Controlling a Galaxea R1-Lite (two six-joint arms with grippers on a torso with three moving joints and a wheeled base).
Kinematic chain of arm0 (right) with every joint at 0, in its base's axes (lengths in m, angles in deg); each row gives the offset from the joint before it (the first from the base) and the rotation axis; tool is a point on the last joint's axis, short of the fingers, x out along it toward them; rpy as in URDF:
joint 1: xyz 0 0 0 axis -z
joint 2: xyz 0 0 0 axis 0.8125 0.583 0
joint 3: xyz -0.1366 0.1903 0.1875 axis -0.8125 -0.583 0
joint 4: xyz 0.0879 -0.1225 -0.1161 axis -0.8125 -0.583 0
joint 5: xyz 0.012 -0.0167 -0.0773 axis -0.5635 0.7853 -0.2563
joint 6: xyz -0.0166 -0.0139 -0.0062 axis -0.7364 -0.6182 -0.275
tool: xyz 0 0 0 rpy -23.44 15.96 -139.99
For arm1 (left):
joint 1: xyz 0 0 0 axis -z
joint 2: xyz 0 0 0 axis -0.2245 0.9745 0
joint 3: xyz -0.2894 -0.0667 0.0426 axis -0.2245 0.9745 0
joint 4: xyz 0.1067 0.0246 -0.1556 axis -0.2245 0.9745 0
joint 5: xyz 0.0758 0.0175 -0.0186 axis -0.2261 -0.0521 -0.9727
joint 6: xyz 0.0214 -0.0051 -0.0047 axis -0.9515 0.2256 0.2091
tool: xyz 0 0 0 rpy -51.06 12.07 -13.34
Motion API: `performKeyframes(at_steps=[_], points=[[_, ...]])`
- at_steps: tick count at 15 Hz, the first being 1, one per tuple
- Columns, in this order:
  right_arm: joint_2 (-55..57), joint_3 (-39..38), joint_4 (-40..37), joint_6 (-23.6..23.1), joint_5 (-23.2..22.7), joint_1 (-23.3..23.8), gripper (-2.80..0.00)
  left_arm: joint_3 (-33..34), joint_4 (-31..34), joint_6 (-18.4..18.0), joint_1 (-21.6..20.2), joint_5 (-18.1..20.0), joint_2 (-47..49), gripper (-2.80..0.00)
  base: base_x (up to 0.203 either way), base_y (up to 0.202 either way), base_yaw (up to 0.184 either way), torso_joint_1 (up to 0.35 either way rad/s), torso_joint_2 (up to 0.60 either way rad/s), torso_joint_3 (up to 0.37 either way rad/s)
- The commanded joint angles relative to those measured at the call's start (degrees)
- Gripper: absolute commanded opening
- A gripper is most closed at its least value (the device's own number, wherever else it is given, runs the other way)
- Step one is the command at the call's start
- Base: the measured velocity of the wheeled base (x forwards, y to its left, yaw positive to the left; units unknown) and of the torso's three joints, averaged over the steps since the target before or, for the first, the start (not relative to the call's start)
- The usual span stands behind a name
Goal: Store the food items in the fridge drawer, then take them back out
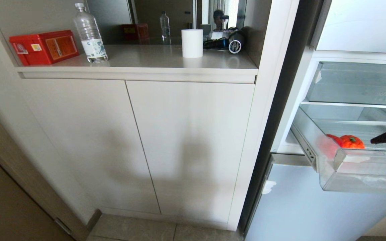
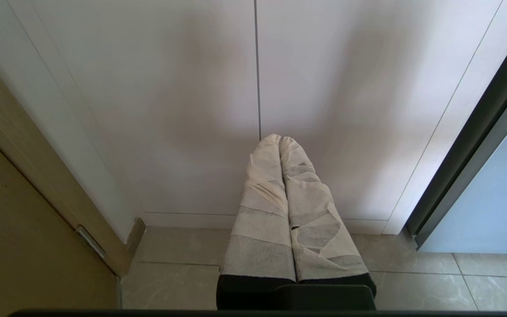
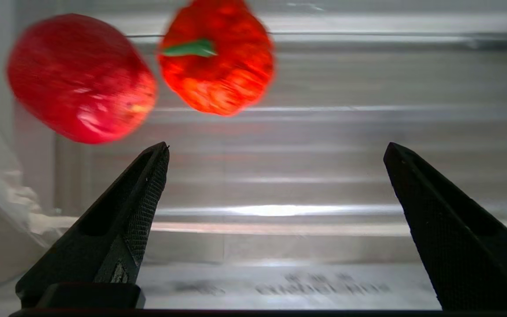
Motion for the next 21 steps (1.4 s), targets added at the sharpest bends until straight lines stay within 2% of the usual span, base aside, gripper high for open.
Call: performKeyframes(at_steps=[1, 4, 11, 21], points=[[2.3, 1.4, -0.1, -0.1, -0.1, -2.0, 0.0, 0.0, 0.0, 0.0, 0.0, 0.0, 0.0, -2.8, 0.0, 0.0, 0.0, 0.0, 0.0, 0.0], [3.9, 3.2, -0.2, 0.0, 0.4, -3.8, 0.0, 0.0, 0.0, 0.0, 0.0, 0.0, 0.0, -2.8, 0.0, 0.0, 0.0, 0.0, 0.0, 0.0], [9.1, 6.3, -0.2, -0.2, 3.0, -4.8, 0.0, -0.1, 0.0, 0.0, 0.0, 0.0, 0.0, -2.8, 0.0, 0.0, 0.0, 0.0, 0.0, 0.0], [12.6, 8.3, -0.4, -0.4, 3.6, -6.1, 0.0, 0.0, 0.0, 0.0, 0.0, 0.0, 0.0, -2.8, 0.0, 0.0, 0.0, 0.0, 0.0, 0.0]])
